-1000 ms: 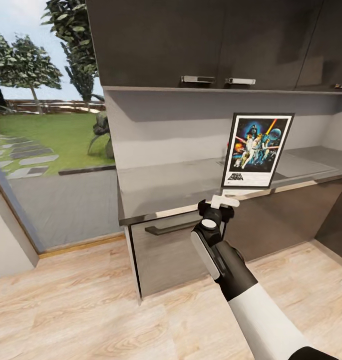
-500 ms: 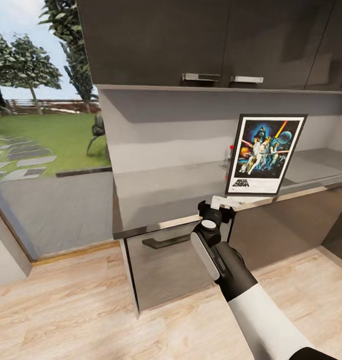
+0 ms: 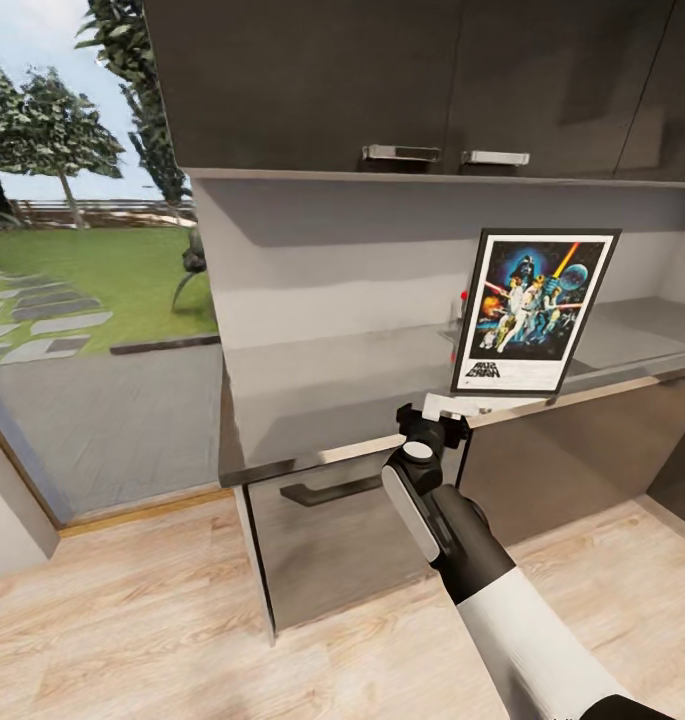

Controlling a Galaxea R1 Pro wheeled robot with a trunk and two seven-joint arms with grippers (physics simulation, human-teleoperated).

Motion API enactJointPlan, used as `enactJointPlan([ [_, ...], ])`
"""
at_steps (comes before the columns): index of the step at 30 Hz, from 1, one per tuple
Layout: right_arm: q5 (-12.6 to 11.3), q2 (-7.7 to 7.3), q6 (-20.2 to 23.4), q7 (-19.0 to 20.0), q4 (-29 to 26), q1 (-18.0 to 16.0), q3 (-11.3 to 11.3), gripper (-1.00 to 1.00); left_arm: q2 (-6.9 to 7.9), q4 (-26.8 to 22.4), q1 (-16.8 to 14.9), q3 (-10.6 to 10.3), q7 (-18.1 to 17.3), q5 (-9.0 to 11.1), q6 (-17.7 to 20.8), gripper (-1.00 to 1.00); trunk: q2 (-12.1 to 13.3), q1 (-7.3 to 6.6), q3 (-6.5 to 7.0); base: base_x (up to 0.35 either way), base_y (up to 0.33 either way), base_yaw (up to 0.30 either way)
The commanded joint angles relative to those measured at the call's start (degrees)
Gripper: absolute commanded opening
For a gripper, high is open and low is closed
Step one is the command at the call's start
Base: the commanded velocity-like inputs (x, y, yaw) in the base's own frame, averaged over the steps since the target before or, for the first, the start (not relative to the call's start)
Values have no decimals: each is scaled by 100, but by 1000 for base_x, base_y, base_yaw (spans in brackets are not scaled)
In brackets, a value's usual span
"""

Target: Pick up the poster from the kitchen countertop and hang it on one of the wall nails in the kitchen.

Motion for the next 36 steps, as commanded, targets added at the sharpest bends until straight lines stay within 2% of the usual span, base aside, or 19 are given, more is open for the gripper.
enactJointPlan([
  [1, -27, -3, -49, -39, 50, -6, 12, 100, -1, -8, 3, 3, 1, 9, -8, 100, -3, 2, -5, 184, -157, 0],
  [8, -26, -3, -447, -46, 292, -6, 18, 100, -1, -8, 3, 3, 2, 10, -8, 100, -3, 2, -5, 111, -96, 0],
  [26, -26, -10, -521, -47, 380, -6, 11, 100, -1, -15, 3, 3, 2, 9, -8, 100, -3, 2, -5, 101, -73, 0],
  [36, -26, -9, -522, -47, 379, -6, 13, 100, -1, -16, 3, 3, 2, 10, -8, 100, -3, 2, -5, 208, -59, 0],
])
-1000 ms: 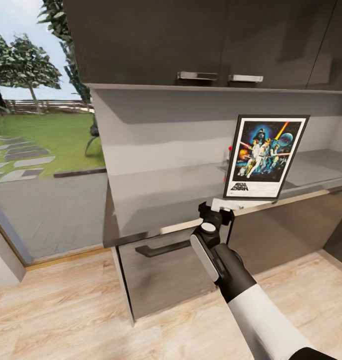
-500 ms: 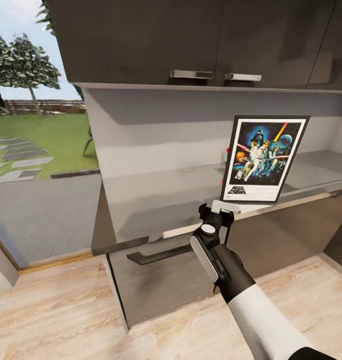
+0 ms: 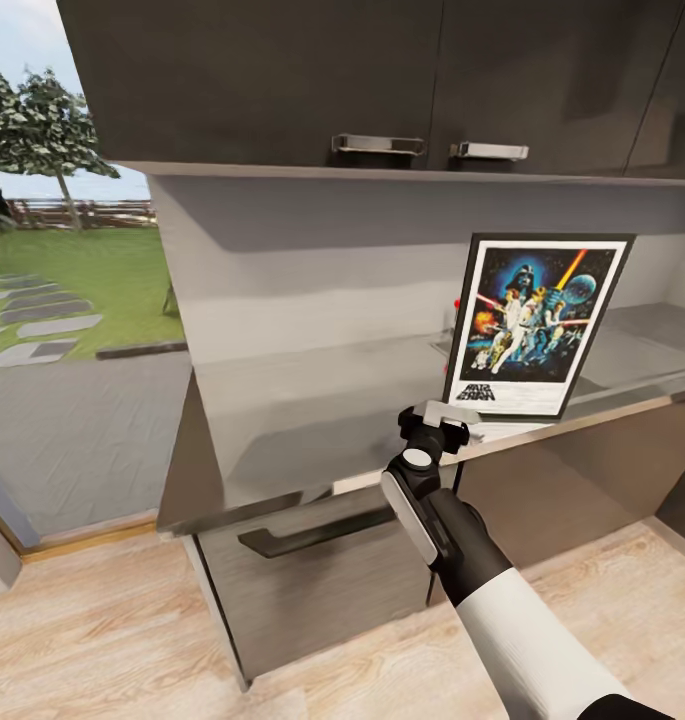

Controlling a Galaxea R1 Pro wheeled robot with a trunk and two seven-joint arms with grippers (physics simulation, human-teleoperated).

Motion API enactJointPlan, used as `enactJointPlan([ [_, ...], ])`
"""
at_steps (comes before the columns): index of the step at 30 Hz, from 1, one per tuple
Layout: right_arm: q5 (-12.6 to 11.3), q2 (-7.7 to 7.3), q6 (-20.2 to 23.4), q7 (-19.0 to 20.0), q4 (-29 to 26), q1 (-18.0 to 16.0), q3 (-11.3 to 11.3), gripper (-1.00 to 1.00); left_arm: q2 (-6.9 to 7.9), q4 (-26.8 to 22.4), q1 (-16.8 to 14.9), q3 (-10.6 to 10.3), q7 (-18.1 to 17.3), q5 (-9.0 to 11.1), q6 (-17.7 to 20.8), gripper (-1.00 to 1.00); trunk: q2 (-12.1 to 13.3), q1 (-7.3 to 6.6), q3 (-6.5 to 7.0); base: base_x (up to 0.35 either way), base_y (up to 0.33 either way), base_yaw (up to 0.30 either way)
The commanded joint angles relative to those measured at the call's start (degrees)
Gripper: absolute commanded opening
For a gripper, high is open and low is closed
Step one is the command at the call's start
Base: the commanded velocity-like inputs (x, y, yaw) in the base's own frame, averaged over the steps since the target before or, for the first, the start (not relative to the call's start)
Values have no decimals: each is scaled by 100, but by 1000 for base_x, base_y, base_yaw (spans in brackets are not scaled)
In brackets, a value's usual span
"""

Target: Pick up the poster from the kitchen countertop and hang it on one of the wall nails in the kitchen.

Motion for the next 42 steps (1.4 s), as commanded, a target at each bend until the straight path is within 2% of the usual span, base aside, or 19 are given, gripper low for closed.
enactJointPlan([
  [1, -22, -3, 47, -37, -7, -6, 13, 100, -1, -7, 2, 2, 1, 9, -8, 100, -2, 2, -5, 123, -35, 0],
  [9, -22, -1, 47, -37, -9, -6, 12, 100, 1, -8, 2, 10, 5, 9, -8, 100, -2, 2, -5, 181, -13, 0],
  [14, -22, -4, 47, -37, -10, -6, 11, 100, 7, -34, 2, 413, -3, 32, -12, 100, -2, 2, -5, 221, -2, 0],
  [15, -19, -4, 47, -37, -10, -6, 11, 100, 6, -40, 2, 566, -11, 37, -14, 100, -2, 2, -5, 92, -1, 0],
  [19, -18, -5, 47, -37, -10, -6, 11, 100, 6, -48, 2, 792, -22, 42, -16, 100, -2, 2, -5, 53, 0, 0],
  [28, -14, -5, 47, -37, -8, -6, 6, 100, 1, -51, 2, 867, -25, 44, -17, 100, -2, 2, -5, 146, 0, 0],
  [32, -13, -5, 47, -324, -2, -6, 6, 100, 0, -51, 2, 868, -26, 44, -17, 100, -2, 2, -5, 10, 0, 0],
  [33, -20, -5, 50, -717, 5, -6, 16, 100, -1, -51, 2, 870, -26, 44, -17, 100, -2, 2, -5, 2, 0, 0],
  [42, -26, 10, 55, -1156, 198, -19, 15, 100, -1, -51, 2, 870, -26, 44, -17, 100, -2, 2, -5, 0, 0, 0],
])
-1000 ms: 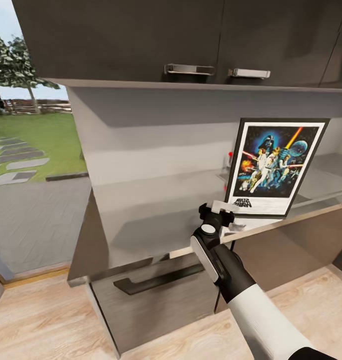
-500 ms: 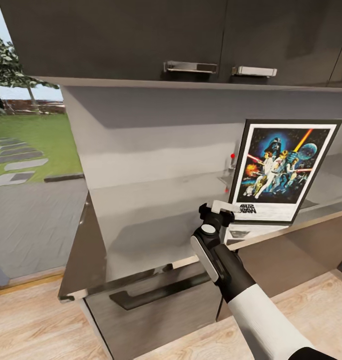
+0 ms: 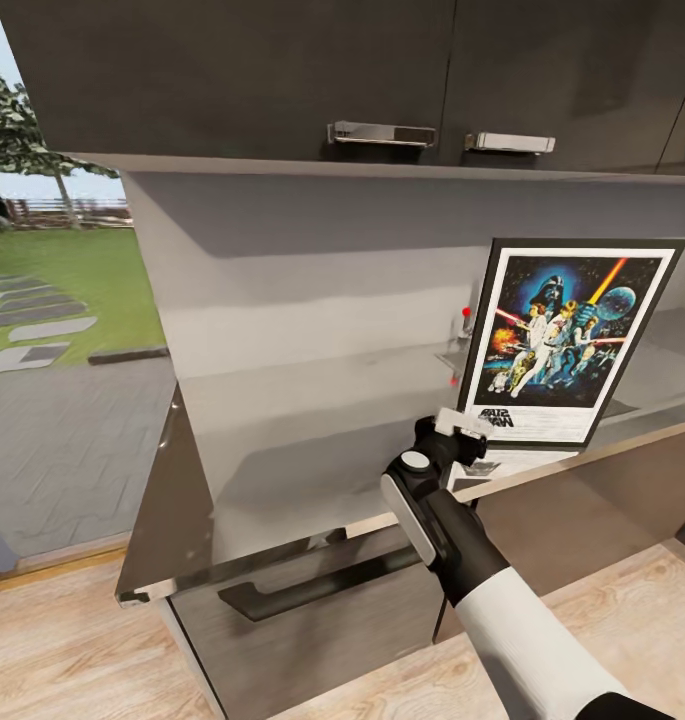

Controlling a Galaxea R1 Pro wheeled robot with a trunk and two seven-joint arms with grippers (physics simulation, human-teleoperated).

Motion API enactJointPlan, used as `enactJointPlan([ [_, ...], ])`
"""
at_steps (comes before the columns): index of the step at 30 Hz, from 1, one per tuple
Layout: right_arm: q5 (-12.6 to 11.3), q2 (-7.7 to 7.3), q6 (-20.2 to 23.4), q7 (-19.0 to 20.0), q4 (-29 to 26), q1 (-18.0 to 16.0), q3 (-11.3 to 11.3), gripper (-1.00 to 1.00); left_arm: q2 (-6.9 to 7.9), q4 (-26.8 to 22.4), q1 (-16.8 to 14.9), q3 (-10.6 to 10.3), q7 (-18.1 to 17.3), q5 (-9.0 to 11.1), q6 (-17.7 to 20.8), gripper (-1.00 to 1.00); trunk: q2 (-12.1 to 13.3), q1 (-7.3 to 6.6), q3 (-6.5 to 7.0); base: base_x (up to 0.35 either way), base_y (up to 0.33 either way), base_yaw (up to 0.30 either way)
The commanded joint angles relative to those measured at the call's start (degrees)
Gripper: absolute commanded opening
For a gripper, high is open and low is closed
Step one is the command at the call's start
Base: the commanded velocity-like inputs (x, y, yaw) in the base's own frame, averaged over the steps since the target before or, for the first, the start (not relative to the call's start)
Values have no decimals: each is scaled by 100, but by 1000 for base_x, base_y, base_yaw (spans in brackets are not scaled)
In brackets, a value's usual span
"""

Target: Pick up the poster from the kitchen countertop and hang it on one of the wall nails in the kitchen.

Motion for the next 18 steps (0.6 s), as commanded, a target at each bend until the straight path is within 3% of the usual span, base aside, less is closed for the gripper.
enactJointPlan([
  [1, -25, -1, 60, -190, 35, -12, 12, 100, -1, -6, 2, 0, -2, 12, -9, 100, -3, 0, -5, 0, 0, 0],
  [7, -33, 7, 71, -440, 98, -35, 11, 100, -1, -4, 2, 0, -2, 12, -9, 100, -3, 0, -5, 0, 0, 0],
  [18, -34, 9, 75, -491, 109, -62, 10, 100, -1, -6, 2, 1, -2, 12, -9, 100, -3, 0, -5, 0, 0, 0],
])
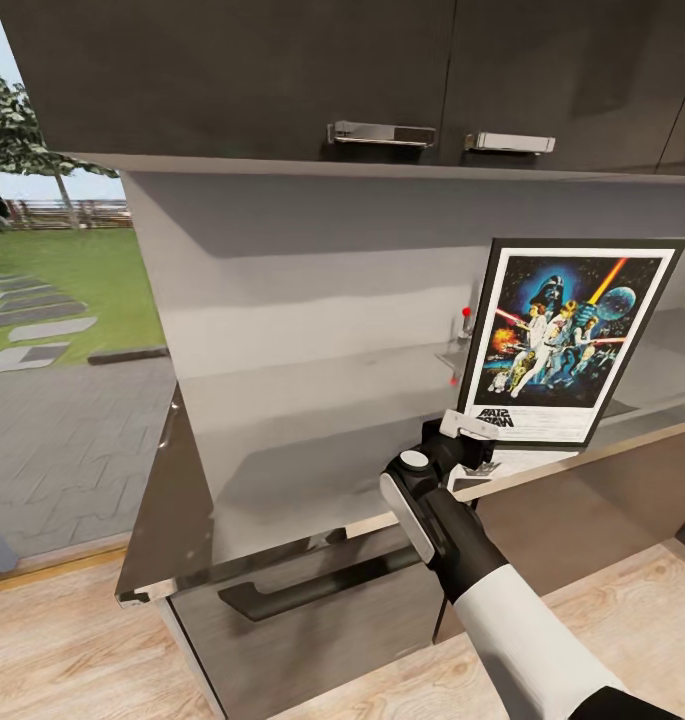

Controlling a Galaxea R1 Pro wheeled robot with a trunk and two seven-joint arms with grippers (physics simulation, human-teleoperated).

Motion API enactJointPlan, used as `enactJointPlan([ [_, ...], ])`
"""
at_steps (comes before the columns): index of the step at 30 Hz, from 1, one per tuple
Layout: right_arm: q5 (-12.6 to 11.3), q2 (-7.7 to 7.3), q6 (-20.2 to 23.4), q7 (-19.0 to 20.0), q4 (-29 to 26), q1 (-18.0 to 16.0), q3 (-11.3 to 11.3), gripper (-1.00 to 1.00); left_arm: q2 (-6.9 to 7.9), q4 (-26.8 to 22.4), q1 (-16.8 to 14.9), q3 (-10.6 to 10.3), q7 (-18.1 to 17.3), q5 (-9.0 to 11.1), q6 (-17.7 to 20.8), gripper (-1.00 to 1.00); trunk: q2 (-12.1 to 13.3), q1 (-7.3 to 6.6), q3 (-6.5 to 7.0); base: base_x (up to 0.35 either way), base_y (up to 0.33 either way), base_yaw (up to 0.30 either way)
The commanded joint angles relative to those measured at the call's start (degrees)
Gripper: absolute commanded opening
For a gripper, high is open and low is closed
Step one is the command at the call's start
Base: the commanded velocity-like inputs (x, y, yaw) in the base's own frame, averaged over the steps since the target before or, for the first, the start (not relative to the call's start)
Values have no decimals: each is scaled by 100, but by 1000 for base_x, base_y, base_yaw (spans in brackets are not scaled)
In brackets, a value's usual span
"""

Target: Pick up the poster from the kitchen countertop and hang it on one of the wall nails in the kitchen.

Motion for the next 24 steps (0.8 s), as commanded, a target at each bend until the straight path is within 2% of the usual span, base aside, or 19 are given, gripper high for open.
enactJointPlan([
  [1, -23, -2, 59, -36, -6, -6, 13, 100, -1, -6, 2, -1, -2, 12, -9, 100, -3, 0, -5, 0, 0, 0],
  [8, -24, 11, 60, -91, -25, -23, 16, 100, -1, -6, 2, -1, -2, 12, -9, 100, -3, 0, -5, 0, 0, 0],
  [9, -31, 31, 59, -275, -27, -53, 17, 100, -1, -6, 2, -1, -2, 12, -9, 100, -3, 0, -5, 0, 0, 0],
  [14, -137, 61, 59, -578, -27, -105, 20, 100, -1, -6, 2, -3, -2, 12, -9, 100, -3, 0, -5, 0, 0, 0],
  [19, -303, 99, 62, -745, -27, -152, 27, 100, -1, -6, 2, -4, -2, 12, -9, 100, -3, 0, -5, 0, 0, 0],
  [24, -330, 128, 63, -775, -29, -165, 29, 100, -1, -6, 2, -6, -2, 12, -9, 100, -3, 0, -5, 0, 0, 0],
])
